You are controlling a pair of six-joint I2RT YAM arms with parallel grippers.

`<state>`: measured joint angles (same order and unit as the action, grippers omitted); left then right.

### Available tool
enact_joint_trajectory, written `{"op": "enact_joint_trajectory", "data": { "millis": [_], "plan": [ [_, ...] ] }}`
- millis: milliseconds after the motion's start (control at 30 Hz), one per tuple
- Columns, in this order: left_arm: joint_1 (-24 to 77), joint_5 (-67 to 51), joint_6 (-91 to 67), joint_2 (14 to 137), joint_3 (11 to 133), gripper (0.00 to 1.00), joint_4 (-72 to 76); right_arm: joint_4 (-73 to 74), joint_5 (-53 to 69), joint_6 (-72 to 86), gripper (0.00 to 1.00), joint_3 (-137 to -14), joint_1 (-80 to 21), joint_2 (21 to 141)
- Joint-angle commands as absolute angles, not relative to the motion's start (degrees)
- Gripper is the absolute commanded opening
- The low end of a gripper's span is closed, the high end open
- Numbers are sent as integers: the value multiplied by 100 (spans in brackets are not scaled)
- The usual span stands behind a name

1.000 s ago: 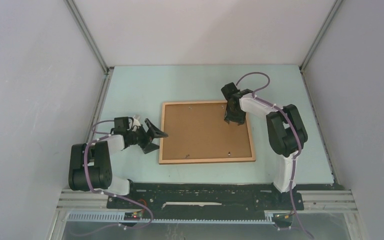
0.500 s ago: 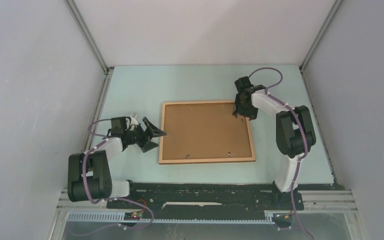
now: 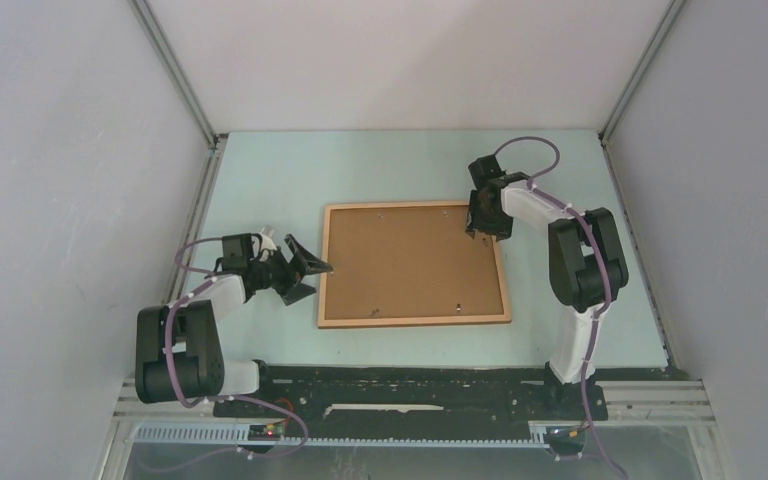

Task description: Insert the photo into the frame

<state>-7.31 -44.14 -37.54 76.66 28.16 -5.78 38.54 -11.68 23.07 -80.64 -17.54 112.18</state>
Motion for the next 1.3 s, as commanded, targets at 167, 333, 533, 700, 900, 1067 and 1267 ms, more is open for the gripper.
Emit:
{"op": "enact_joint_trajectory", "data": {
  "millis": [167, 333, 533, 700, 900, 1067, 1267],
  "plan": [
    [-846, -4417, -3680, 7708, 2752, 99, -548, 3721, -1146, 2137, 62, -7695, -1626, 11226],
    [-889, -4466, -3708, 7747, 2742, 99, -505, 3677, -1126, 2046, 65, -7551, -1542, 10948],
    [-959, -4520, -3735, 7743, 2729, 99, -461, 3786, -1190, 2065, 65, -7542, -1512, 10934],
    [-974, -4538, -3757, 7752, 2725, 99, -439, 3828, -1193, 2071, 65, -7506, -1510, 10787],
    [-994, -4535, -3762, 7700, 2714, 99, -416, 3875, -1195, 2063, 67, -7501, -1495, 10674],
    [-1016, -4570, -3768, 7734, 2717, 100, -406, 3700, -1084, 2017, 66, -7507, -1390, 10849],
    [-1046, -4560, -3771, 7715, 2715, 99, -404, 3612, -937, 2064, 60, -7585, -1306, 11056]
  ]
}}
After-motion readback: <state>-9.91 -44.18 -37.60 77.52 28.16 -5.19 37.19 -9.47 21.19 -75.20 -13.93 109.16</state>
